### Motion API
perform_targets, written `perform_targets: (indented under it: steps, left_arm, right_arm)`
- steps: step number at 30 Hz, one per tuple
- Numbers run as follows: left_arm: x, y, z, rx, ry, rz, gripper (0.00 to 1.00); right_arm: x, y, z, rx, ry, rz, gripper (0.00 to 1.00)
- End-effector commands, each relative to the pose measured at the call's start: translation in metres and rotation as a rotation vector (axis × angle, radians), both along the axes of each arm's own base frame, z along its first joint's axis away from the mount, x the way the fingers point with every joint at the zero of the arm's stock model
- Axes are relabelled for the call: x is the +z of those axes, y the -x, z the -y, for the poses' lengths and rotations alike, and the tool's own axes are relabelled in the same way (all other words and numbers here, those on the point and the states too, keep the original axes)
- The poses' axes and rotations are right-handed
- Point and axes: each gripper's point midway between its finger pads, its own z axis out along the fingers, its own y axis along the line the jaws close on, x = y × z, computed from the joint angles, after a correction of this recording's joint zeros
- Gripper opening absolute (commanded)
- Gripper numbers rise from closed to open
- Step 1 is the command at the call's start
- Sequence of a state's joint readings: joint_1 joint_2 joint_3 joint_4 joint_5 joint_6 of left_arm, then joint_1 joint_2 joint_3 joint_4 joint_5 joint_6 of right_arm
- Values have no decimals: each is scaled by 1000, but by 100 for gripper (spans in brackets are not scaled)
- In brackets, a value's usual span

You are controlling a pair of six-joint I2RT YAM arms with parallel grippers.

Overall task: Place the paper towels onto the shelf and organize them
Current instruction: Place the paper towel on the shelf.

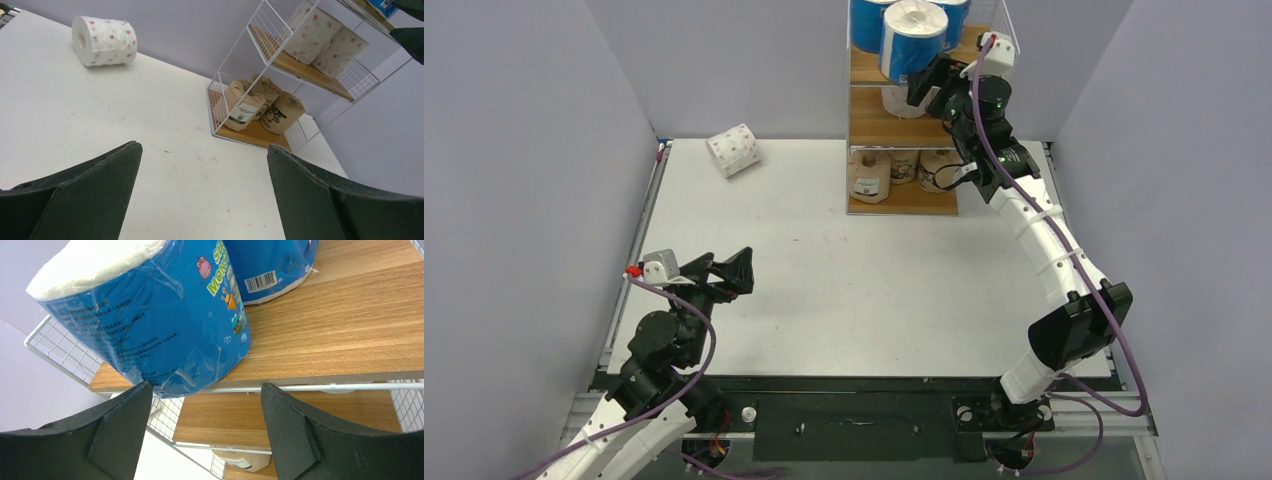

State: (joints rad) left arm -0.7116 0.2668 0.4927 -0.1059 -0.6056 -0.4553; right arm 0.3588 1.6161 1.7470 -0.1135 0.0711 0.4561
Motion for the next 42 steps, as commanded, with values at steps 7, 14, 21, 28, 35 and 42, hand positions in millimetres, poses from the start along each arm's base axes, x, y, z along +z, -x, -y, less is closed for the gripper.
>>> perform_targets:
  steps: [7,14,21,28,35,42]
  left_arm:
    - [-1,0,-5,23,-13,3,96]
    - [-2,1,-7,27,-17,2,96]
    - [1,2,-8,29,-21,9,96]
    - [4,5,-10,23,-8,14,96]
    - [3,9,-6,-7,8,2,96]
    - [-12,8,-3,-16,22,-43,96]
  right_arm:
    - [30,-10,7,-41,-36,71,74]
    - [26,-14,7,-48,-37,58,74]
    - [34,-6,6,-31,-52,74,75]
    - [51,29,10,-3,-95,115,78]
    - [50,85,8,27,-101,122,79]
    - [32,134,16,61,-108,98,80]
